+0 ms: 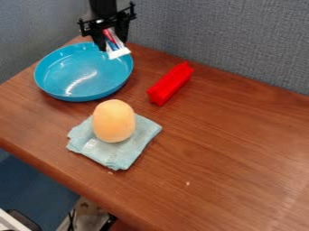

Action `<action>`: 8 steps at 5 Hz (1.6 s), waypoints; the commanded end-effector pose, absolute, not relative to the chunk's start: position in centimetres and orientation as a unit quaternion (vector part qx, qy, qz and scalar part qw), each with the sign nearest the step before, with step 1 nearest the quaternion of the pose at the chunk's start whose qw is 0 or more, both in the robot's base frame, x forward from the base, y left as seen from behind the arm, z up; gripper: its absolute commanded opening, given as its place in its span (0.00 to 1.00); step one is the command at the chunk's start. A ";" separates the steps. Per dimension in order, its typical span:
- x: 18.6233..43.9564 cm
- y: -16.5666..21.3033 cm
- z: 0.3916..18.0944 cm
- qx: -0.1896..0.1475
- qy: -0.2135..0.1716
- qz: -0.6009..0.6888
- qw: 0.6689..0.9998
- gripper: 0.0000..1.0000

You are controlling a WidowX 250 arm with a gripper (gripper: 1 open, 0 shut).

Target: Put the toothpaste on the blue plate

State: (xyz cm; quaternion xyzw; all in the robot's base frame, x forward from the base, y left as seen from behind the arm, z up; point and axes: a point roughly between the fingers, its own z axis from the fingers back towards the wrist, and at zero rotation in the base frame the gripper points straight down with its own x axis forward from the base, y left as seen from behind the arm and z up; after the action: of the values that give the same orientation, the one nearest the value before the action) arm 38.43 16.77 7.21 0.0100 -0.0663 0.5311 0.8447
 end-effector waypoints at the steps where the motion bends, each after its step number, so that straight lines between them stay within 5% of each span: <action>1: 38.9 18.6 8.9 0.019 -0.105 0.538 0.836 0.00; 8: 39.2 19.6 6.9 0.032 -0.104 0.542 0.833 0.00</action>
State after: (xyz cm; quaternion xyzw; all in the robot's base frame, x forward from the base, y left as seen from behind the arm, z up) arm 38.91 18.19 4.59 0.0292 -0.0704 0.5307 0.8441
